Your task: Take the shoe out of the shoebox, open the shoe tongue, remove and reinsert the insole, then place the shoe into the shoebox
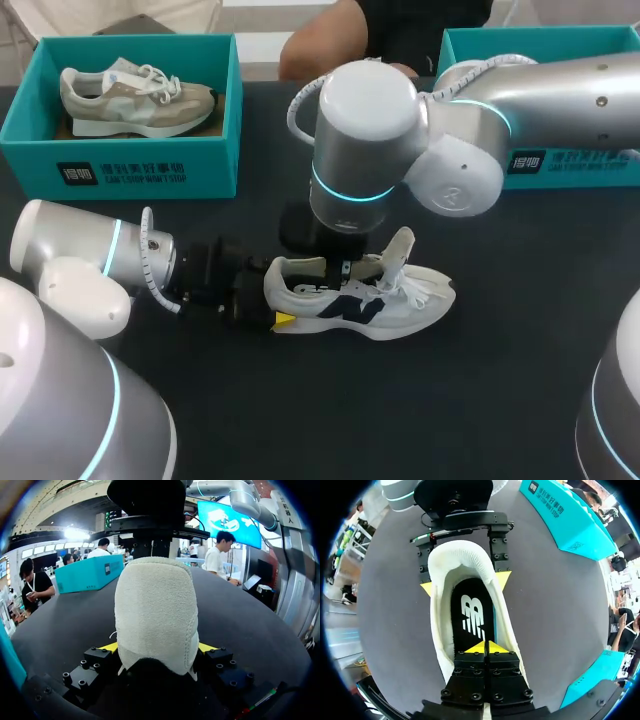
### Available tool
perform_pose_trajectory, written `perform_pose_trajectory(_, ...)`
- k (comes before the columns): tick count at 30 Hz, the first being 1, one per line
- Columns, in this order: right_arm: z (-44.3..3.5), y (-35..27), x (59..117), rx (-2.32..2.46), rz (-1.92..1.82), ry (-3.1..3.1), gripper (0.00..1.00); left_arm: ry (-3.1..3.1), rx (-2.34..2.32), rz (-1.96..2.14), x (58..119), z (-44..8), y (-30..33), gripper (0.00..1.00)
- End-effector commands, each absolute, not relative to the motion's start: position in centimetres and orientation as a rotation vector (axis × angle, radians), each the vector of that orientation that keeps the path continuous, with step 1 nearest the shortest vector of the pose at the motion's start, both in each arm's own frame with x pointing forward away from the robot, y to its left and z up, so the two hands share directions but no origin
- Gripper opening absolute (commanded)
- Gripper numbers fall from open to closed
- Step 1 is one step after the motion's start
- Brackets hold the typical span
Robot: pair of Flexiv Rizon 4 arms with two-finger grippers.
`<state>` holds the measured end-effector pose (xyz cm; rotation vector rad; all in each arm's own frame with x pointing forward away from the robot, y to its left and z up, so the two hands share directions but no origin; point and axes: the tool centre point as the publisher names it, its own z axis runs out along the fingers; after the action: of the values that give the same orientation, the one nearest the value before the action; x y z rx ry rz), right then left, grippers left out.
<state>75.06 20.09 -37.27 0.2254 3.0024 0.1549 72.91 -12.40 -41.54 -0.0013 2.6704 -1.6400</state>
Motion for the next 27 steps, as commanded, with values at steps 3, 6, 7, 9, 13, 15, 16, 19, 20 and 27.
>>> perform_pose_trajectory(3, -37.8, 20.1, 75.4, 0.226, 0.125, 2.995, 0.35, 2.665, -0.005, -1.64, 72.5, -41.9, -12.4, 0.0)
perform_pose_trajectory(6, -38.2, 20.1, 75.5, 0.228, 0.119, 2.997, 0.35, 2.665, -0.005, -1.64, 72.5, -41.9, -12.4, 0.0)
perform_pose_trajectory(7, -38.4, 20.0, 75.5, 0.23, 0.113, 3.0, 0.36, 2.665, -0.005, -1.64, 72.5, -41.9, -12.4, 0.0)
perform_pose_trajectory(9, -38.8, 19.9, 75.6, 0.231, 0.108, 3.006, 0.36, 2.665, -0.005, -1.64, 72.5, -41.9, -12.4, 0.0)
perform_pose_trajectory(13, -39.8, 20.2, 75.8, 0.21, 0.088, 3.041, 0.35, 2.665, -0.005, -1.64, 72.5, -41.9, -12.4, 0.0)
perform_pose_trajectory(15, -40.4, 20.5, 75.7, 0.204, 0.099, 3.06, 0.32, 2.665, -0.005, -1.64, 72.5, -41.9, -12.4, 0.0)
perform_pose_trajectory(16, -40.8, 20.6, 75.6, 0.201, 0.097, 3.07, 0.32, 2.665, -0.005, -1.64, 72.5, -41.9, -12.4, 0.0)
perform_pose_trajectory(19, -41.5, 20.7, 75.2, 0.211, 0.101, 3.09, 0.26, 2.665, -0.005, -1.64, 72.5, -41.9, -12.4, 0.0)
perform_pose_trajectory(20, -41.5, 20.7, 75.1, 0.214, 0.102, 3.092, 0.23, 2.665, -0.005, -1.64, 72.5, -41.9, -12.4, 0.0)
perform_pose_trajectory(27, -40.9, 20.3, 74.2, 0.24, 0.119, 3.104, 0.0, 2.665, -0.005, -1.64, 72.5, -41.9, -12.4, 0.0)
